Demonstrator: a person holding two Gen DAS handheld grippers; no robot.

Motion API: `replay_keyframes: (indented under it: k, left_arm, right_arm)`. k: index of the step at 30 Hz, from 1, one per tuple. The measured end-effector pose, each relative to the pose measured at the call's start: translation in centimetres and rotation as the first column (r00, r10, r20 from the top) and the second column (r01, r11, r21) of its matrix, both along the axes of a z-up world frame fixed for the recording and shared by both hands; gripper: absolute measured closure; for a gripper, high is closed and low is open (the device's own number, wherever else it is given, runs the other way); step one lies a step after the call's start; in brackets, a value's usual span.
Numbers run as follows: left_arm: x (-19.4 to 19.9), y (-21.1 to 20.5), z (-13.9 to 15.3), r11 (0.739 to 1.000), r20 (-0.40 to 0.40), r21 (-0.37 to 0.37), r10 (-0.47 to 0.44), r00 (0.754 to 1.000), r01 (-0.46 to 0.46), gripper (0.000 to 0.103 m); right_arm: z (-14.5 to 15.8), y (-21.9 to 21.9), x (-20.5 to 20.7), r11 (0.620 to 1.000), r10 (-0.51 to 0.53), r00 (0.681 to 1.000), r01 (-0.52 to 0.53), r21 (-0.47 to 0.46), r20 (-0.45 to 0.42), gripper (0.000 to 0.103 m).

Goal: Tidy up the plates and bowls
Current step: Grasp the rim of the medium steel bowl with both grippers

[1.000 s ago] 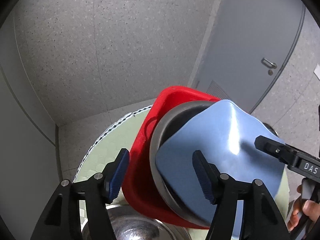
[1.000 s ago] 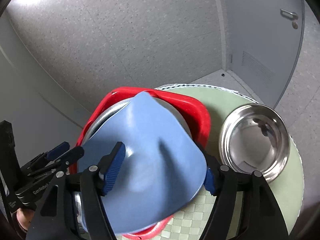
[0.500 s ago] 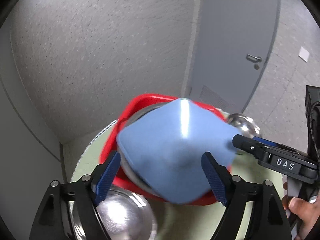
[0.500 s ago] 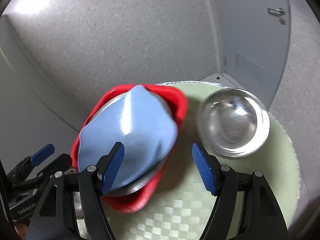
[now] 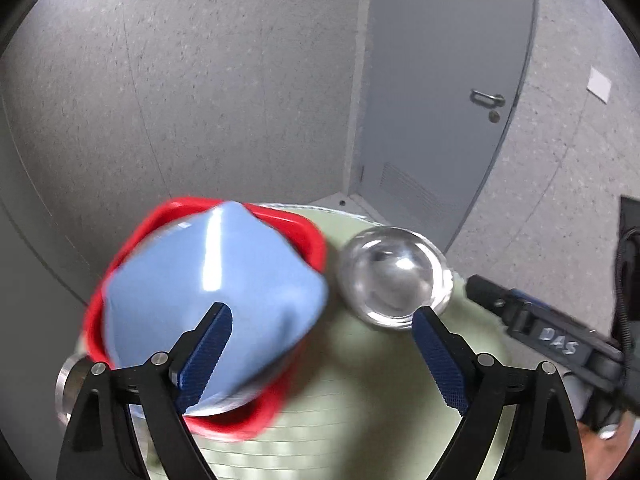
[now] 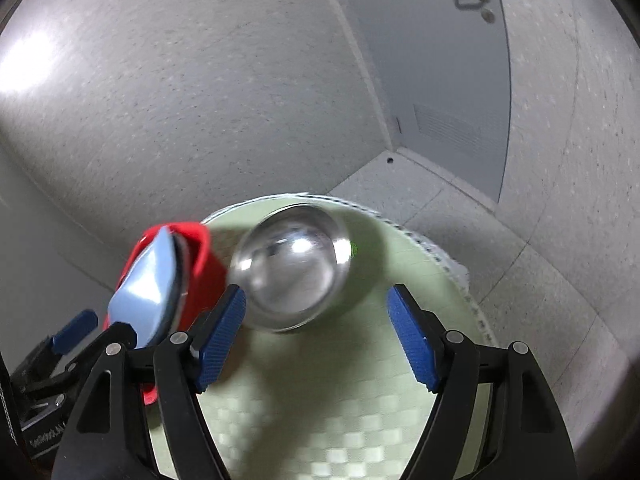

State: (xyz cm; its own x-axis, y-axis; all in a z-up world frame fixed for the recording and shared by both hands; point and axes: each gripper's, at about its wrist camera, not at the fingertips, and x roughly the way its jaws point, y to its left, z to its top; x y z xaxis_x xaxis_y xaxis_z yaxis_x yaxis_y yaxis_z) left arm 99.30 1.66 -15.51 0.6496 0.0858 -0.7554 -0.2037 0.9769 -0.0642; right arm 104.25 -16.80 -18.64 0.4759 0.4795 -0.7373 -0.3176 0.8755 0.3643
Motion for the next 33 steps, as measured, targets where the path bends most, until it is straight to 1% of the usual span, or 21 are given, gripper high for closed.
replay_keyframes:
  k: [3,6,9,10,12,14,15,16,17,19,20,22,24,26,27,28,30,31,32,33]
  left_arm:
    - [1.4,-1.5,-1.0,0.999,-0.007,-0.015,0.039,0.999,-0.039,0.014]
    - [2.9,-2.9,-2.3,0.998,-0.036,-0.024,0.062,0.997,-0.063,0.014]
    - [4.3,-3.7,-3.5,0.996,-0.061,0.007,0.084,0.995,-0.083,0.014]
    - [4.7,-3.6,-3.8,0.996,-0.065,0.015,0.084,0.994,-0.083,0.014]
    - [5.4,-3.7,-4.3,0.997,-0.081,0.012,0.083,0.993,-0.082,0.015]
    - [6.3,-3.9,-4.6,0.996,-0.092,0.016,0.085,0.992,-0.084,0.016]
    - [6.7,-4.2,-4.6,0.996,-0.091,0.023,0.082,0.992,-0.080,0.016]
    - [7.1,-4.6,-4.7,0.997,-0.095,0.028,0.072,0.993,-0.070,0.017]
    - [7.4,-4.7,-4.7,0.998,-0.097,0.028,0.064,0.993,-0.061,0.017]
    - [7.8,-4.9,-4.9,0.998,-0.108,0.030,0.052,0.993,-0.049,0.019]
    - [8.2,-5.1,-4.8,0.998,-0.107,0.033,0.048,0.993,-0.044,0.019]
    - [8.9,-5.0,-5.0,0.999,-0.112,0.034,0.045,0.993,-0.041,0.021]
    - [9.8,-4.9,-5.6,0.999,-0.123,0.022,0.035,0.992,-0.032,0.030]
    - [11.2,-5.1,-6.5,1.000,-0.148,0.023,0.013,0.989,-0.009,0.046]
    - [11.7,-5.1,-6.9,1.000,-0.162,0.025,0.006,0.987,-0.002,0.050]
    - [12.2,-5.1,-7.3,1.000,-0.175,0.023,-0.003,0.985,0.008,0.059]
    - [13.3,-5.0,-8.5,0.999,-0.209,0.044,-0.010,0.978,0.020,0.062]
    - [13.7,-4.9,-8.9,0.998,-0.216,0.053,-0.010,0.976,0.022,0.066]
    - [13.9,-4.7,-9.4,0.998,-0.219,0.059,-0.003,0.976,0.016,0.072]
    - [14.1,-4.5,-9.6,0.998,-0.219,0.060,0.001,0.976,0.012,0.074]
  right_arm:
    - [-1.7,-0.8,2.2,1.000,0.003,0.999,-0.002,0.004,-0.038,0.028]
    - [-3.9,-1.0,4.1,0.999,0.024,0.995,-0.021,0.029,-0.093,0.028]
    - [-6.1,-0.8,5.5,0.997,0.048,0.987,-0.039,0.063,-0.151,0.029]
    - [-6.6,-0.7,5.8,0.996,0.057,0.985,-0.046,0.072,-0.164,0.033]
    - [-7.7,-0.4,6.4,0.993,0.084,0.978,-0.067,0.094,-0.190,0.038]
    - [-8.2,0.0,6.8,0.987,0.124,0.973,-0.101,0.122,-0.195,0.051]
    - [-8.4,0.2,7.0,0.984,0.141,0.969,-0.114,0.137,-0.203,0.054]
    - [-8.5,0.1,7.1,0.981,0.151,0.966,-0.121,0.150,-0.210,0.063]
    - [-8.7,0.2,7.3,0.977,0.167,0.962,-0.132,0.167,-0.218,0.073]
    - [-9.2,0.0,7.3,0.974,0.185,0.955,-0.147,0.170,-0.233,0.085]
    - [-9.6,-0.3,7.3,0.973,0.188,0.953,-0.149,0.175,-0.239,0.089]
    - [-10.0,-1.2,7.3,0.966,0.196,0.949,-0.143,0.215,-0.247,0.092]
    - [-10.3,-1.8,7.2,0.962,0.200,0.947,-0.141,0.235,-0.250,0.093]
    - [-10.3,-2.0,7.1,0.961,0.202,0.948,-0.143,0.235,-0.248,0.094]
    - [-10.4,-2.1,7.0,0.961,0.200,0.948,-0.140,0.238,-0.248,0.094]
    - [-10.4,-2.2,7.0,0.961,0.199,0.948,-0.139,0.241,-0.247,0.095]
    - [-10.6,-2.4,6.9,0.958,0.198,0.948,-0.134,0.254,-0.249,0.095]
    - [-10.6,-2.5,7.0,0.957,0.198,0.948,-0.132,0.260,-0.249,0.095]
    - [-10.7,-2.6,6.9,0.956,0.198,0.948,-0.132,0.262,-0.247,0.095]
    - [-10.7,-2.7,6.9,0.956,0.198,0.949,-0.131,0.262,-0.247,0.095]
